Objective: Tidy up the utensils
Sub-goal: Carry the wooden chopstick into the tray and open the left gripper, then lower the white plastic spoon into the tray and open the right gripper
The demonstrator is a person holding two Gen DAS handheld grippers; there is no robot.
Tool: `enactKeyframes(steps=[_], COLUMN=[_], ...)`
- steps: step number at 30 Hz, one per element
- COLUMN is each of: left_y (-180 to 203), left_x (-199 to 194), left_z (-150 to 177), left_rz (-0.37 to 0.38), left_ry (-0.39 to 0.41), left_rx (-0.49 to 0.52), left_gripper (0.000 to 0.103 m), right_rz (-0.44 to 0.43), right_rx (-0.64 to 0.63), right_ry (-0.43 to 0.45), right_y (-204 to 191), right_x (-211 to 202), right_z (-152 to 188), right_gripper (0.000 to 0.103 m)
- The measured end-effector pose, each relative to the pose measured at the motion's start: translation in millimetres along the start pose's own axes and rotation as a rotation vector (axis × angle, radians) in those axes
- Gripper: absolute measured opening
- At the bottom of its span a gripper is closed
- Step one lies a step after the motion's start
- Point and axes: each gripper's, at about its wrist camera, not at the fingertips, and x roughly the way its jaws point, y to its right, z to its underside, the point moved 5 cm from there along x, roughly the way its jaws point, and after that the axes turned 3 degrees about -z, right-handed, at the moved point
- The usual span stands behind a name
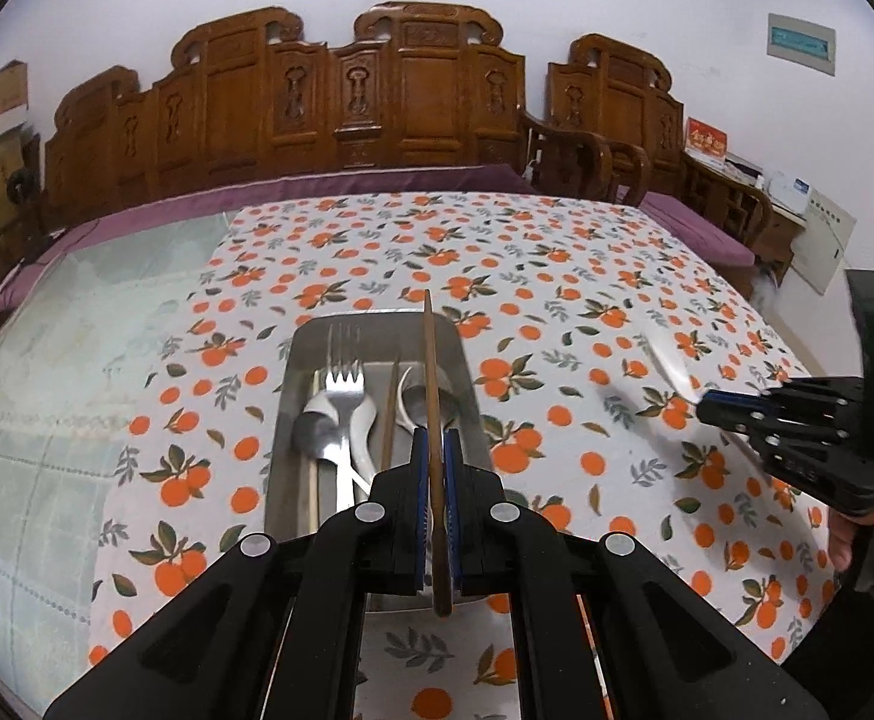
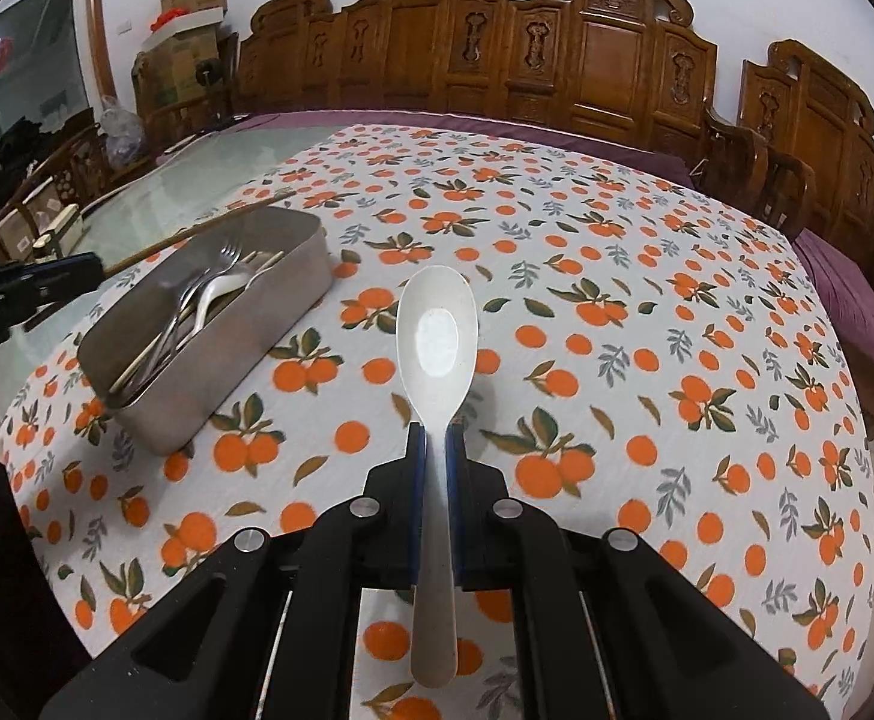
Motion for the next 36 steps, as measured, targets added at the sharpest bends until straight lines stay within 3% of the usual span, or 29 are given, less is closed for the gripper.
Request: enactKeyframes(steps=[18, 27, 29, 31, 36], left_y=[-27, -26, -31, -37, -55], left_x=[55, 53, 47, 37, 19], left_z=[19, 10, 6, 1, -10], left_rz=[-0.02, -0.032, -0.035, -0.048, -0.075], left_ry=[-0.159, -0.142, -0.122, -0.09, -0.036], left_rx=[-0.042, -0.016, -0.018, -0.015, -0.024], left_gripper=[0.004, 0.005, 0.009, 0.025, 0.037], right_rz=[-0.024, -0.07, -0.086, -0.102, -0.136], right_rx=[-0.047, -0.048, -0.035, -0.026, -0.017], right_ry=[-0.02, -0.012, -0.002, 0.009, 0.024], right_y=[-39, -63, -68, -76, -96], right_x=[-8, -5, -5, -3, 5], right_z=[-3, -26, -34, -43, -65], right_gripper=[0.008, 0.008, 0.008, 0.008, 0.008])
